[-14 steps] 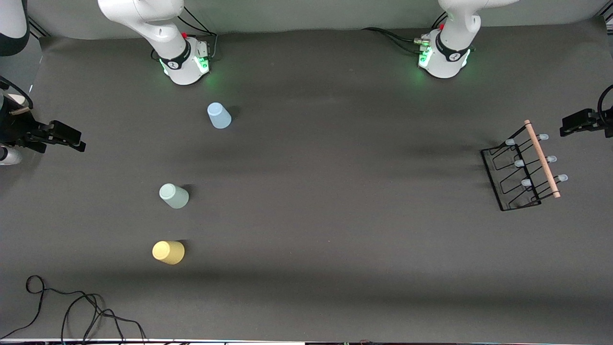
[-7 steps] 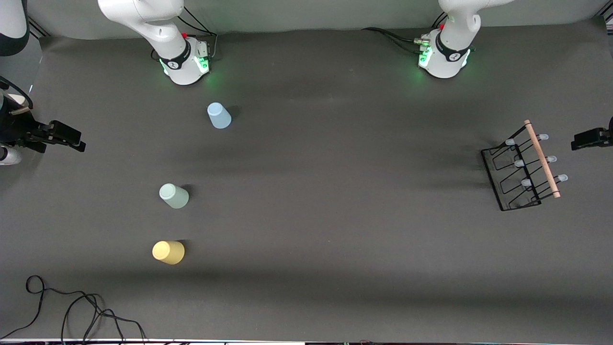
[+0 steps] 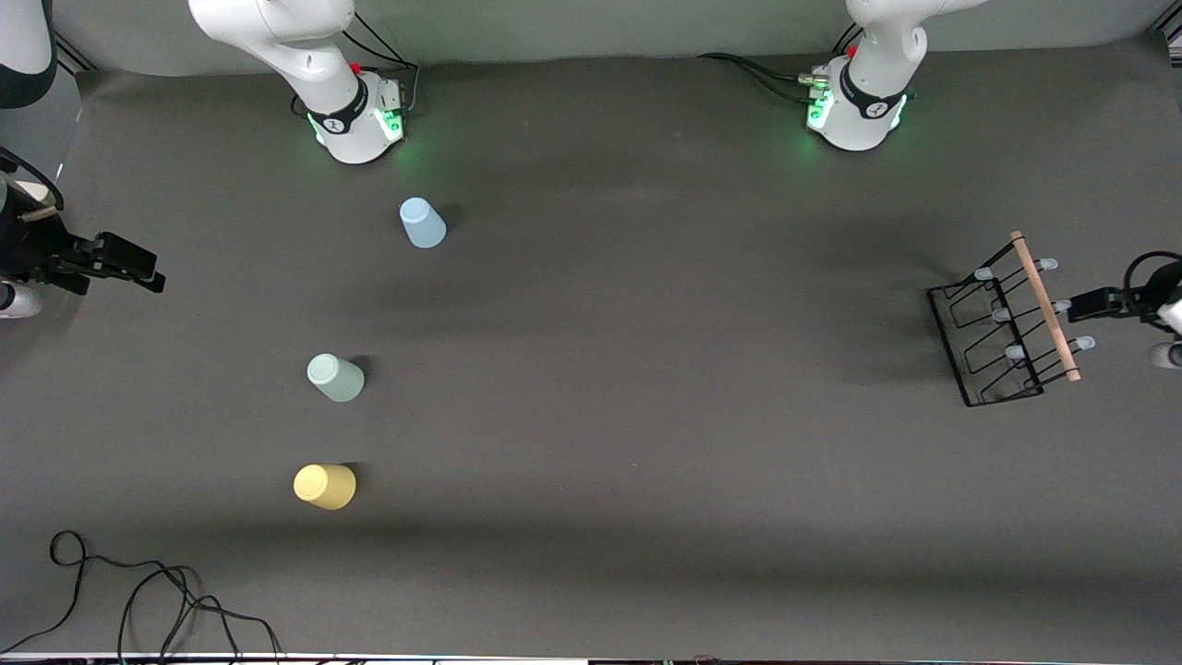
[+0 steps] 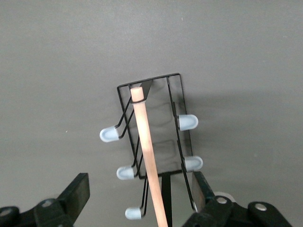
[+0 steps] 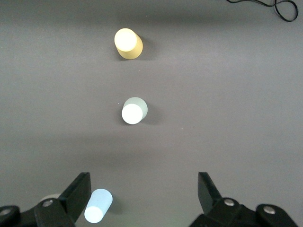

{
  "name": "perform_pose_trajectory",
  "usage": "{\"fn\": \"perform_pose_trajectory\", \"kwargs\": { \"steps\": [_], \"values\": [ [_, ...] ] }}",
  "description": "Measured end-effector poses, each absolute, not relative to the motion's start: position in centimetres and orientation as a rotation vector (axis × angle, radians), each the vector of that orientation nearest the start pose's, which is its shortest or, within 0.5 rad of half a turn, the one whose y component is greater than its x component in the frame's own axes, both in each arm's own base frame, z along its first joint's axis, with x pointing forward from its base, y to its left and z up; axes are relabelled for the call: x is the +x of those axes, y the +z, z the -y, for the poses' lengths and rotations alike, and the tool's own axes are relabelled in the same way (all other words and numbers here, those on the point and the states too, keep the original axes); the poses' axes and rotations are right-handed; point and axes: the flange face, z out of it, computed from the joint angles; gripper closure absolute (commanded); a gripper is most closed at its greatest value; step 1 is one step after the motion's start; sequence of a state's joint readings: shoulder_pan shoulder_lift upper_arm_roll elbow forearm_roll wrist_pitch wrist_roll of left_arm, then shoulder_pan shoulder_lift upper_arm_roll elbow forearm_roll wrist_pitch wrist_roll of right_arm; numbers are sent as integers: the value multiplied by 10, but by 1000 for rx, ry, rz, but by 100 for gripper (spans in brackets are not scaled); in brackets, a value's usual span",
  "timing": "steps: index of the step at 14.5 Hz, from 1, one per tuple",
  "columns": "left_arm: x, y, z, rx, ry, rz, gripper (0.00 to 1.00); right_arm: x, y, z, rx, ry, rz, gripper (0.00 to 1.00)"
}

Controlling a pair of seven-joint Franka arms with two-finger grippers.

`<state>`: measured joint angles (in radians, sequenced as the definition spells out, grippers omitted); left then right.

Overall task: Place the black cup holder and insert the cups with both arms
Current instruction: 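Reach the left gripper down and grasp the rack's wooden handle, then carry the black wire rack with the left gripper to the table middle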

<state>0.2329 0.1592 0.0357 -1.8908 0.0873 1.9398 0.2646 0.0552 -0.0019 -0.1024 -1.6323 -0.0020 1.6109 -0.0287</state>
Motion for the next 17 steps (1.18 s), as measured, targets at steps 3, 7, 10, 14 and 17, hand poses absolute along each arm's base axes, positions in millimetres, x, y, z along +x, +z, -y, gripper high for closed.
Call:
{"fn": "perform_pose_trajectory", "kwargs": {
  "steps": [3,7,10,14,17],
  "values": [
    [550,369,-171,-3081,133,-30,7,555,600,27,-3142,31,-29,0],
    [540,339,-174,-3087,151,-21,28,555,600,27,-3142,31,-29,0],
    [540,335,-173,-3088,159,-25,83,555,600,27,-3142,31,-29,0],
    [542,335,-169,-3089,155,-36,100,556,599,27,-3142,34,-30,0],
    [543,337,-167,-3089,149,-39,100,556,598,28,-3142,35,-32,0]
  ]
}}
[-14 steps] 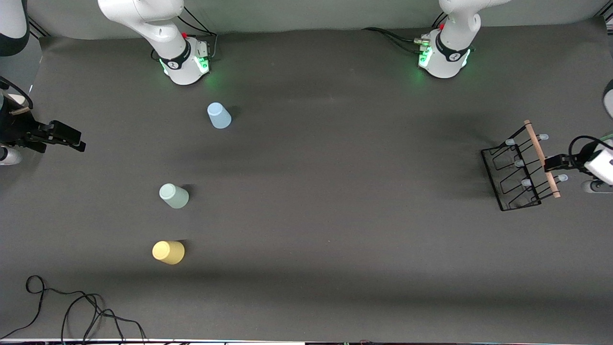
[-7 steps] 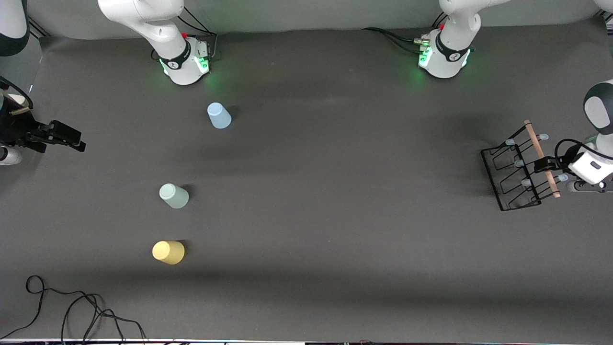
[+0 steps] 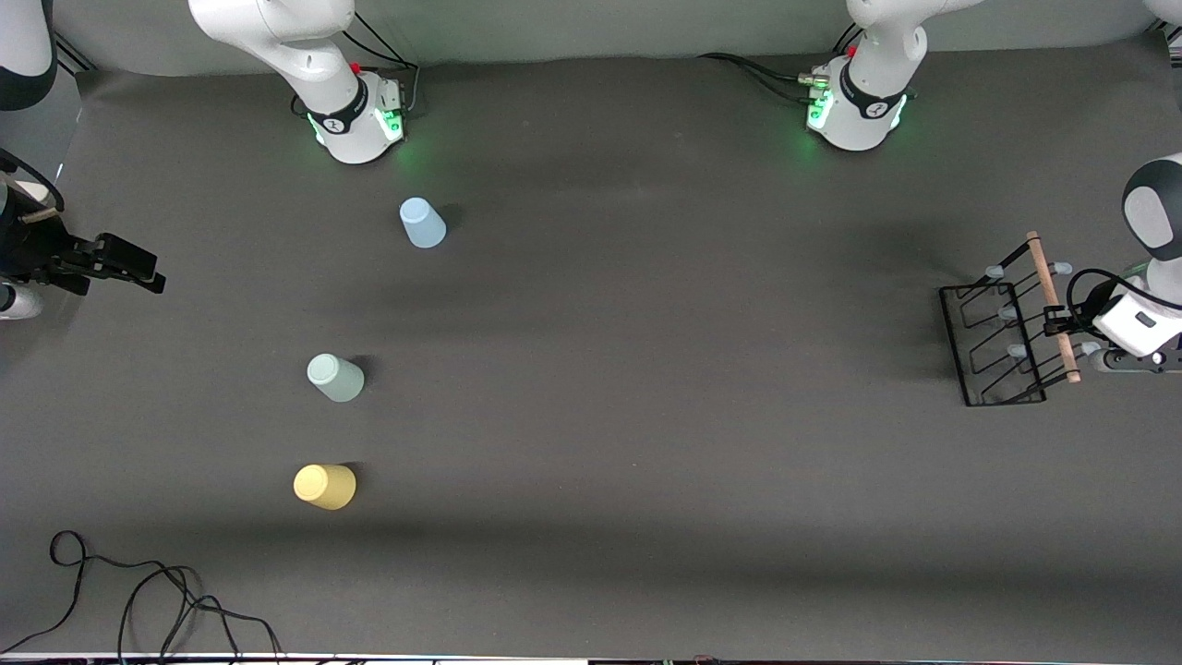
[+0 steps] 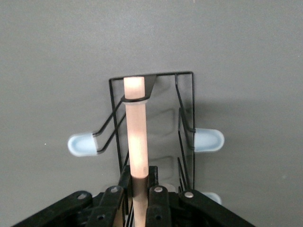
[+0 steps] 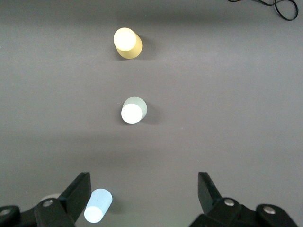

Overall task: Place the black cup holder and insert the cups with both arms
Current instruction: 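Carry the black wire rack with the left gripper to the table middle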

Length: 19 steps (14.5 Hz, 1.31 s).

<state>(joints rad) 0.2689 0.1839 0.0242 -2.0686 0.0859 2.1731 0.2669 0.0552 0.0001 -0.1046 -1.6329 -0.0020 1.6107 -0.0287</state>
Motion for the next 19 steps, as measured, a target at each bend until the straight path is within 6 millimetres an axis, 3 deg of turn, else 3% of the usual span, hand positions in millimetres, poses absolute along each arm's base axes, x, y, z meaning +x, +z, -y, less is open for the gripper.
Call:
{"fn": "perform_pose_trajectory", "kwargs": {
  "steps": [2,5,10,16,19],
  "values": [
    [546,338,-158,-3090,146,-67,100,556,598,28,-3142,36,-32,0],
    [560,345,-112,-3119,145,-124,100,556,598,28,-3142,36,-32,0],
    [582,375,30,-3153,146,-156,100,556,598,28,-3142,36,-32,0],
    [567,382,196,-3191,134,-191,100,556,599,28,-3143,33,-32,0],
    [557,384,263,-3199,124,-150,100,557,595,28,-3143,29,-32,0]
  ]
}}
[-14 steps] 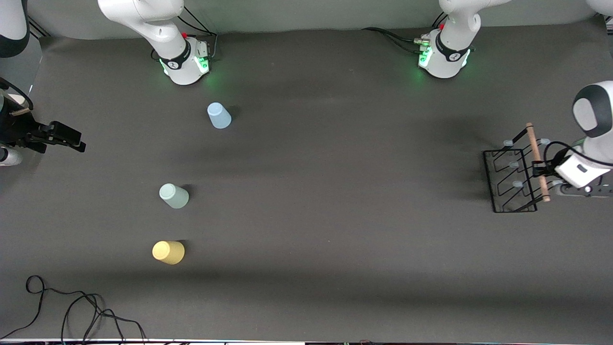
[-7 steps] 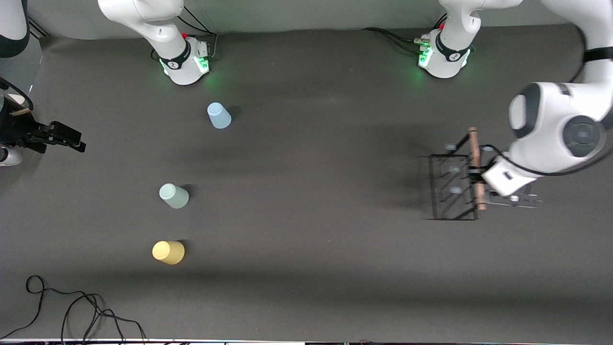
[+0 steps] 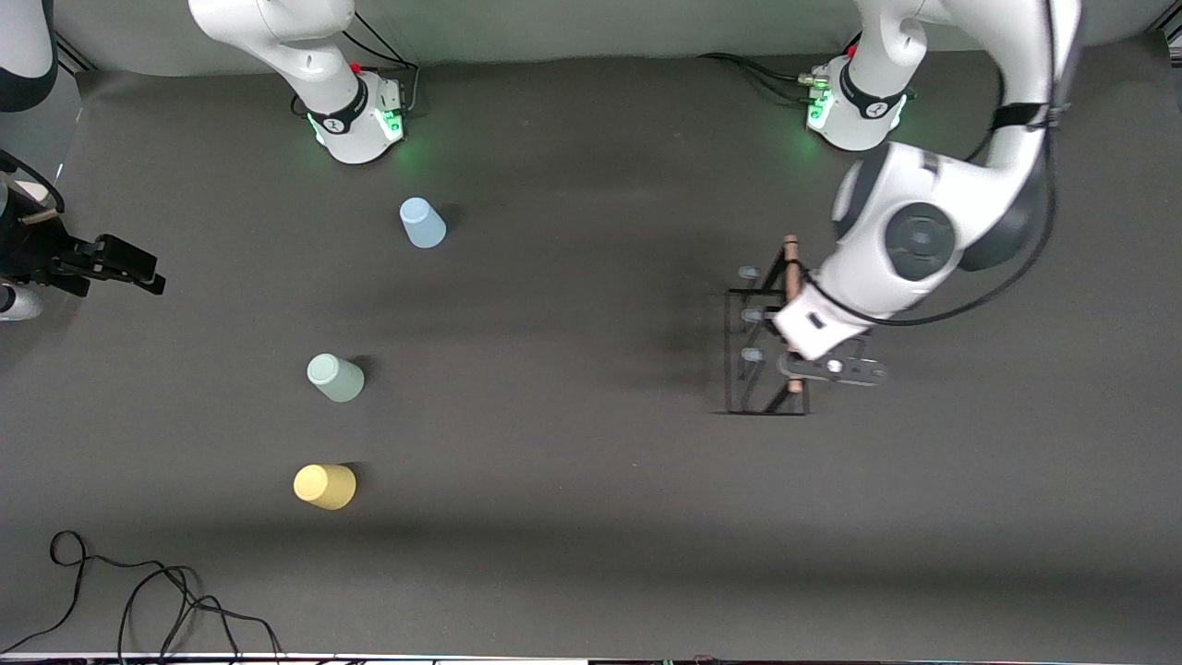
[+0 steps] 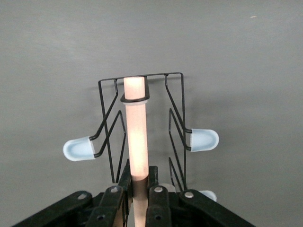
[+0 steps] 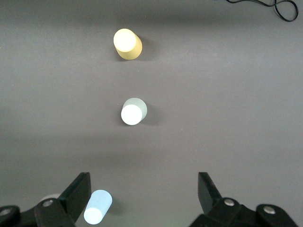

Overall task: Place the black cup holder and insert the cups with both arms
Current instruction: 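Carry the black wire rack with the left gripper to the table middle, then open the left gripper and withdraw while the right gripper reaches the cups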

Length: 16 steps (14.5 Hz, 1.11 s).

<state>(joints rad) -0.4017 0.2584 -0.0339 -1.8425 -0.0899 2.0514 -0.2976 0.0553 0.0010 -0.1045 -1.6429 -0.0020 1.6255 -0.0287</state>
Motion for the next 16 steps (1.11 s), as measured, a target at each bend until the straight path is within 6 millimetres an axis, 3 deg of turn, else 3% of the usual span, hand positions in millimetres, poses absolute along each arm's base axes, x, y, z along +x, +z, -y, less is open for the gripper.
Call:
{"fn": "perform_pose_trajectory", "kwargs": {
  "steps": [3,7,11,16],
  "values": [
    [545,383,341,-3209,104,-46,100,557,587,28,-3142,44,-32,0],
    [533,363,430,-3219,95,30,100,559,577,22,-3139,59,-18,0],
    [518,344,476,-3220,108,-19,100,566,562,-4,-3136,53,42,0],
    [489,348,533,-3243,84,2,100,567,548,-14,-3137,70,18,0]
  ]
}}
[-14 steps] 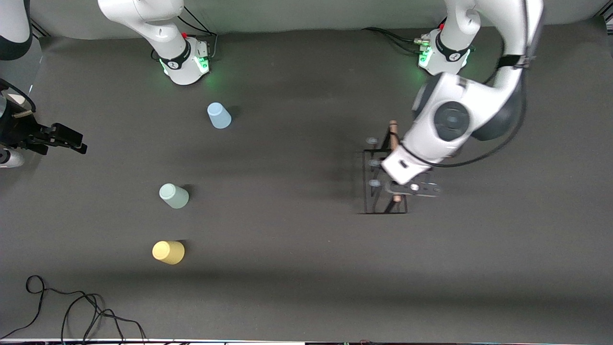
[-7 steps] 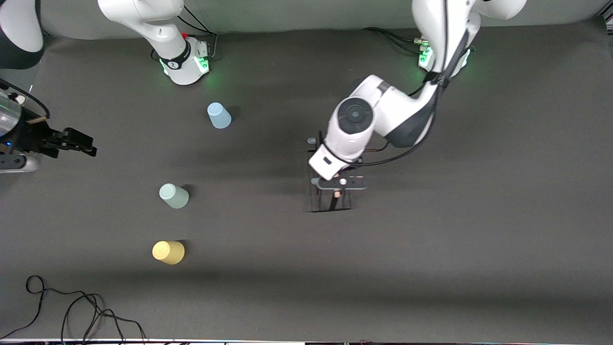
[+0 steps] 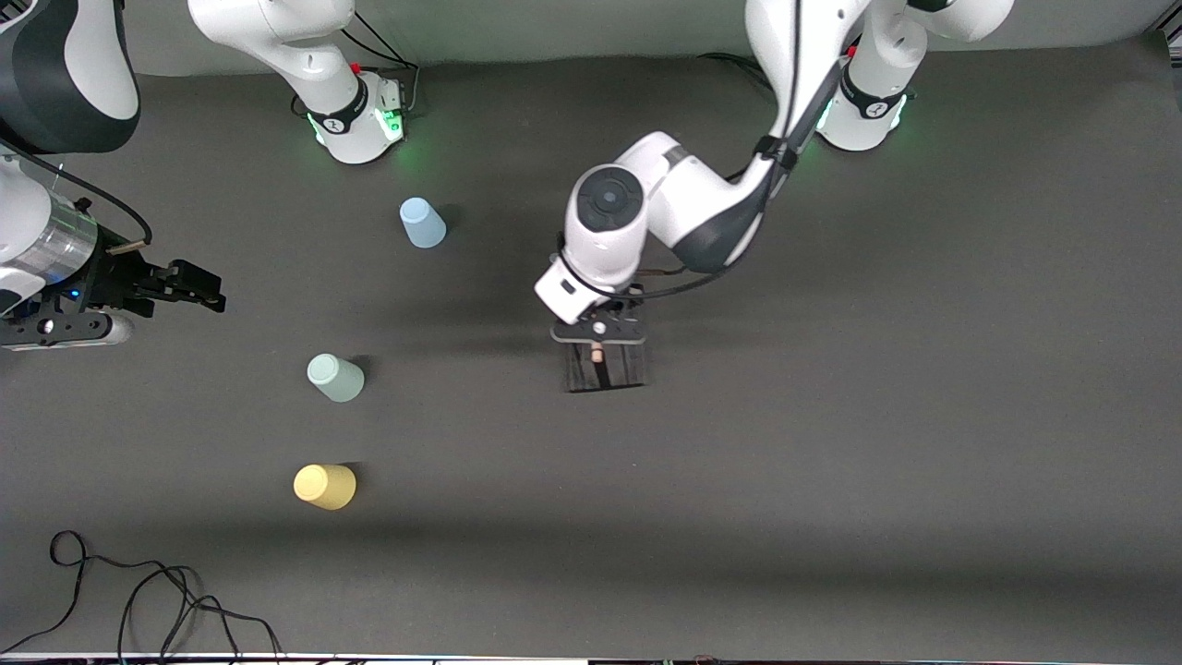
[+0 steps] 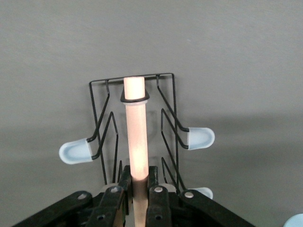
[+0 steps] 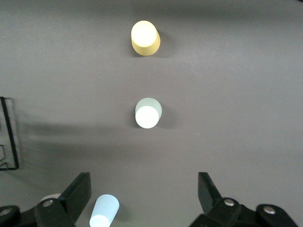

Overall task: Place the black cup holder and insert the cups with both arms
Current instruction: 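Open the left gripper and withdraw while the right gripper reaches the cups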

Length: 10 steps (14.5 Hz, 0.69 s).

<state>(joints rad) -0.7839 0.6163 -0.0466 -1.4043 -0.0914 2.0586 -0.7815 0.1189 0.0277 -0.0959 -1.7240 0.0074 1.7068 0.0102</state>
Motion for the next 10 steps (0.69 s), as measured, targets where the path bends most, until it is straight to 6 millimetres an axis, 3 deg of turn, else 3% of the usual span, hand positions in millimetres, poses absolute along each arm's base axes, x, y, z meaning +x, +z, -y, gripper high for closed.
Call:
{"fn": "perform_pose_trajectory", "kwargs": {
  "steps": [4,8,9,10],
  "values": [
    [472,337,569,-3252,83,22,100,566,544,-15,-3137,77,8,0],
    [461,337,584,-3264,71,39,100,567,524,-22,-3136,62,4,0],
    [461,337,585,-3265,70,41,1,566,519,-25,-3136,62,5,0],
    [462,337,584,-3264,68,41,0,566,515,-26,-3136,67,7,0]
  ]
}}
